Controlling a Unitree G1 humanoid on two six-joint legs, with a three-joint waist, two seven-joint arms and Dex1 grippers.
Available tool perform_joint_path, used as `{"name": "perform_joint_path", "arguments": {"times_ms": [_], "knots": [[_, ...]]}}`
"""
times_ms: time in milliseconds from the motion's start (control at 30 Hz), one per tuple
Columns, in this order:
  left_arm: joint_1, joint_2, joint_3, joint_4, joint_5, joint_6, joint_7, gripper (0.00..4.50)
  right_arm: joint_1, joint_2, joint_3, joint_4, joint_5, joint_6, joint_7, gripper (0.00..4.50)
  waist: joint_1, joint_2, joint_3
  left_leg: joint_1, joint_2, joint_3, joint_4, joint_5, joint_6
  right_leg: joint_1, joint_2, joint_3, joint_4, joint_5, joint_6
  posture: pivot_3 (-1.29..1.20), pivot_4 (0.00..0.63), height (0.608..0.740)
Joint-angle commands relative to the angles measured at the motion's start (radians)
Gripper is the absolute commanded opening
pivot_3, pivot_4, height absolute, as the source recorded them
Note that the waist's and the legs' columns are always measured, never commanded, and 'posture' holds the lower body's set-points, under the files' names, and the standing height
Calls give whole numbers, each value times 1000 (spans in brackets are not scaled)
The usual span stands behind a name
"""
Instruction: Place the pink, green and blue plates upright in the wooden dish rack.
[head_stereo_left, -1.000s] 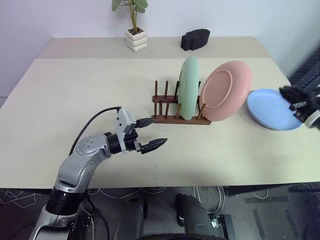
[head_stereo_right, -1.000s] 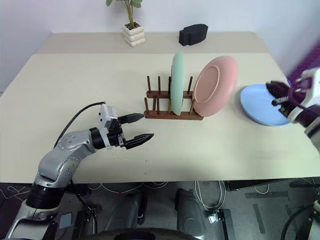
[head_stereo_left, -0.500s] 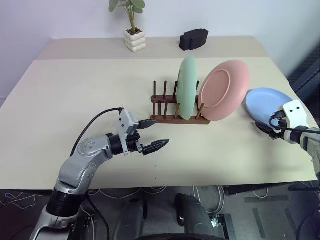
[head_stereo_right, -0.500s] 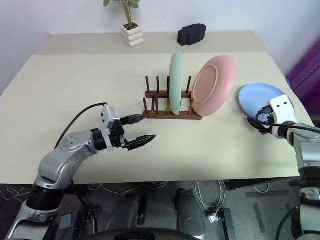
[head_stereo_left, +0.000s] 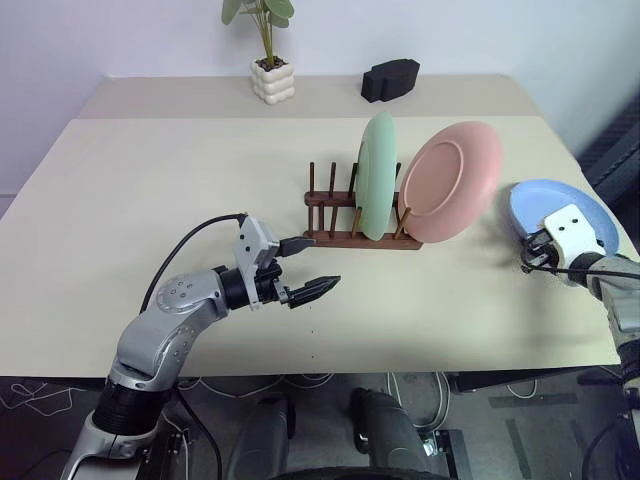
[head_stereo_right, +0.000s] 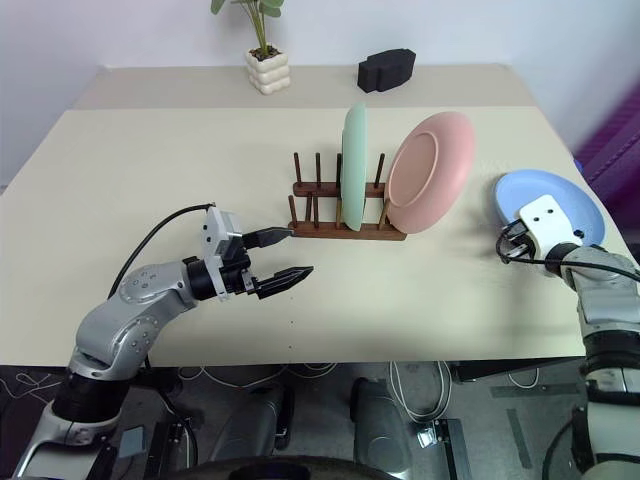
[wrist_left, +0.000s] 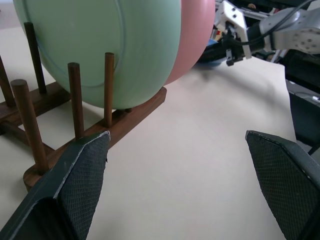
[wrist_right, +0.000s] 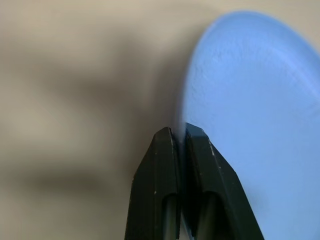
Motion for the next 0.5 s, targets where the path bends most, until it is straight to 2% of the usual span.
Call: {"name": "perform_joint_path", "arguments": {"times_ms": [33, 133, 333, 433, 500], "knots": [[-5, 0, 15, -1, -2, -40, -27, 4500, -29, -38, -113, -206, -50, -70, -150, 45, -1, 2, 1, 0, 0, 0, 0, 0, 0, 0, 0, 0, 0, 0, 0, 0, 150, 739], [-7, 0, 13, 11, 1, -55, -40, 4500, -103, -38, -154, -360, -71, -85, -225, 45, -9, 7, 1, 1, 0, 2, -1, 0, 0, -2, 0, 2, 2, 0, 0, 0, 150, 739], [-34, -35, 37, 63, 25, -113, -9, 4500, -352, 3, -77, -556, -40, -128, -173, 45, -3, 7, 1, 2, 1, 2, -1, 0, 0, -1, 1, 2, 2, 0, 0, 0, 150, 739], [-45, -36, 62, 100, 40, -139, 3, 4500, -432, 97, -39, -638, 92, -59, -112, 45, -1, 4, 1, 2, 1, 1, -1, 0, 0, -1, 1, 2, 2, 0, 0, 0, 150, 739], [-43, -21, 100, 130, 53, -165, 13, 4500, -487, 229, 1, -735, 284, 51, -83, 45, -2, 4, 1, 2, 1, 1, -1, 0, 0, 0, 1, 2, 2, 0, 0, 0, 150, 739]]}}
